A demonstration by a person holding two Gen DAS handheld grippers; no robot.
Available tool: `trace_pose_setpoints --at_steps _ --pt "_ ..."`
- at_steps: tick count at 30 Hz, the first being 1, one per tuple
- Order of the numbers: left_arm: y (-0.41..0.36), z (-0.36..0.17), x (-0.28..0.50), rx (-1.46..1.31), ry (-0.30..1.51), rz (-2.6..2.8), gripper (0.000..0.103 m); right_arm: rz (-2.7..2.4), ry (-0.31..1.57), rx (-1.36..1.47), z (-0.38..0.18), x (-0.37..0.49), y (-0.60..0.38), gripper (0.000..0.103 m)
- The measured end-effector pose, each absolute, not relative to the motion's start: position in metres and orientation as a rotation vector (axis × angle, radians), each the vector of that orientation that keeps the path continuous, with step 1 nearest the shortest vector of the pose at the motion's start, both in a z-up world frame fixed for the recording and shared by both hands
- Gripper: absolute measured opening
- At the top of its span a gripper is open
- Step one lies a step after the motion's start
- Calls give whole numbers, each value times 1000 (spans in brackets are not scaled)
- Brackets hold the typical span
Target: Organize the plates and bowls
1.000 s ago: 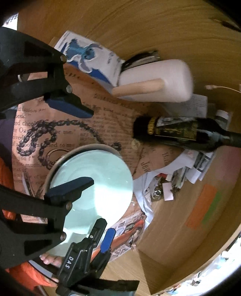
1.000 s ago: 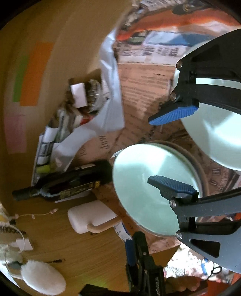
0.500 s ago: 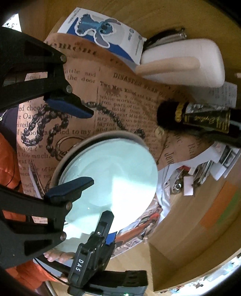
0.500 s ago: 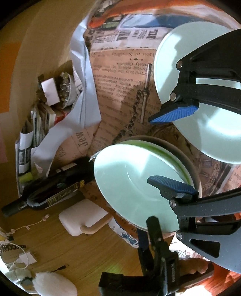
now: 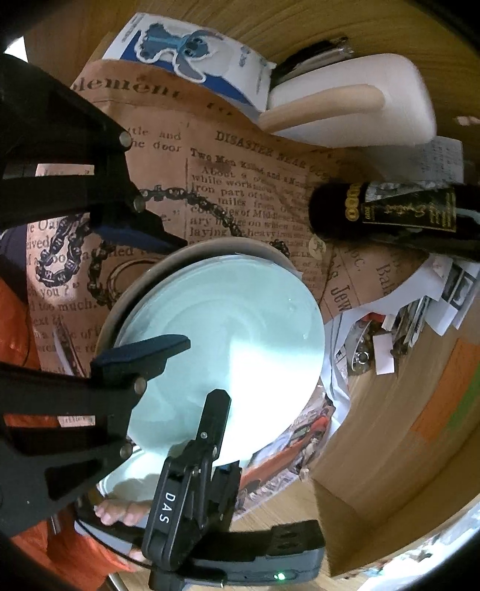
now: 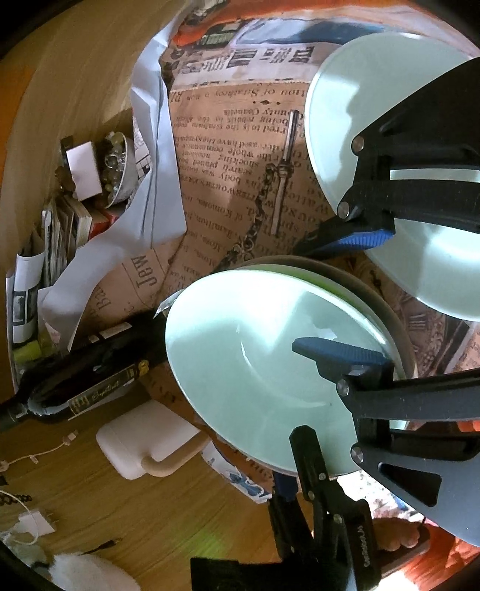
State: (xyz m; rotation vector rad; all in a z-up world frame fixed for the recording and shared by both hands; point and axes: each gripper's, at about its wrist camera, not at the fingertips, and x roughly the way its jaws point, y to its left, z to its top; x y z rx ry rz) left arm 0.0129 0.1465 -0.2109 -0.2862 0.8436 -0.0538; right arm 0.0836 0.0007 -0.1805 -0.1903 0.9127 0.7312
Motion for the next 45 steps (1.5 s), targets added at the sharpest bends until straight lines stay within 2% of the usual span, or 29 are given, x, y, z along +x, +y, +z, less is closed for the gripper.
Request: trace_pose_setpoints --at_steps 12,45 --pt "123 -206 14 -145 808 73 45 689 903 -150 -177 82 -2 35" --pt "96 -165 3 -153 652 45 45 690 790 -65 -146 62 -38 35"
